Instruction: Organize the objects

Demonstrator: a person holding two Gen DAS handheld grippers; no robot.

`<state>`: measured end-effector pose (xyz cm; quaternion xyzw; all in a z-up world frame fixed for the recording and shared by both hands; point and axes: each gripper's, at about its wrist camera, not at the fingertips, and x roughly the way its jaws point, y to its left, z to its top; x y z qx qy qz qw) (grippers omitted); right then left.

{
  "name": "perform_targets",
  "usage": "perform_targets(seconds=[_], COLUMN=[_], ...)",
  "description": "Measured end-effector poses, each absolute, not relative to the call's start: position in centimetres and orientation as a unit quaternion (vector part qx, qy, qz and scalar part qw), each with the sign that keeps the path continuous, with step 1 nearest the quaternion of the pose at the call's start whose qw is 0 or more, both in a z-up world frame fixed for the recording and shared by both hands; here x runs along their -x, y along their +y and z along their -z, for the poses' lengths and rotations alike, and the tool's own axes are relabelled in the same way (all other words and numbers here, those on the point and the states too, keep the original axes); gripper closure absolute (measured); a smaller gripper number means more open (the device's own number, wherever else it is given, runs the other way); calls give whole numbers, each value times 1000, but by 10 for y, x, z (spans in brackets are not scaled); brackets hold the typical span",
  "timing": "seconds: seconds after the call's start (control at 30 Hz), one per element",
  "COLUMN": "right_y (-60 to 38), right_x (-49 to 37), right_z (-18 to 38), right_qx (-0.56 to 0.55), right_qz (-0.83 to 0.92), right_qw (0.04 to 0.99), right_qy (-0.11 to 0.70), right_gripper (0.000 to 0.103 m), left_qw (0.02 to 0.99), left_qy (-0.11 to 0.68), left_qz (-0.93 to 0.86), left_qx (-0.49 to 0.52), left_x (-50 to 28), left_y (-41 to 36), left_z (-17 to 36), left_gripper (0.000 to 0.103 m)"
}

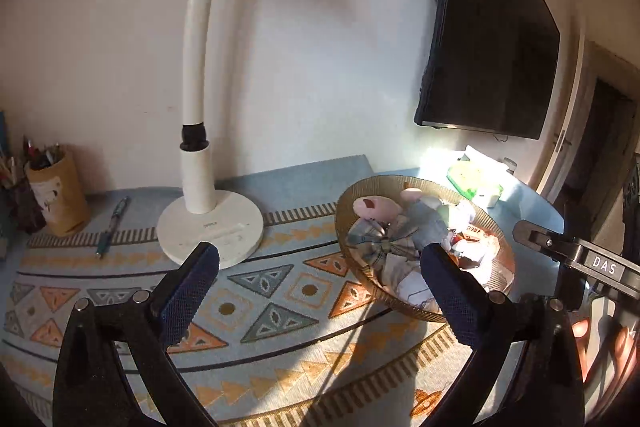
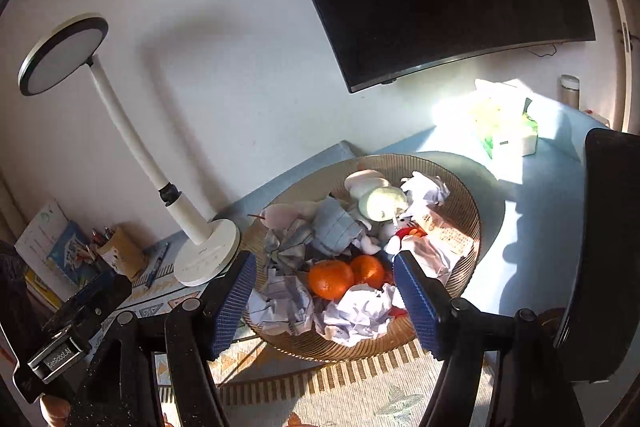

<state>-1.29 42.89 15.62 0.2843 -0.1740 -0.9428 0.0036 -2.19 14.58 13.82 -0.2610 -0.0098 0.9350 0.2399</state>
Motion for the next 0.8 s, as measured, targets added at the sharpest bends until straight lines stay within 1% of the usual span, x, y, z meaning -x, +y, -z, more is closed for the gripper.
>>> perform_targets(seconds=[0.1,0.17,0.23,0.37,0.47,0.6,0.7,0.8], right_y=[379,343,309,254,227,227,239,245], right_x=[-1,-3,0,13,22,33,37,41], right_z=[-147,-132,-112,-80,-61,-47,-47,-43], right_qx=[-298,-317,-344,-374,-376,-387,-387,-404], right_qz=[945,942,934,923,923,919,920,913], right_qw=[30,48,67,88,79,65,62,57], right_qy=[-130,-97,-69,-16,27,23,-6,-23], right_gripper=[33,30,30,30,30,30,30,30], left_qw=[177,130,89,65,65,61,61,37], left_qy=[-24,-27,-3,20,11,-9,-35,-72], left_qz=[-948,-952,-947,-943,-944,-940,-931,-923], left_qx=[265,276,308,326,324,334,357,377], left_x=[1,-11,-16,-25,-26,-16,-10,-5], left_y=[89,54,31,6,1,-5,-12,-25], left_z=[-134,-121,-101,-65,-51,-39,-33,-26], left_gripper=[1,1,1,1,1,1,1,1])
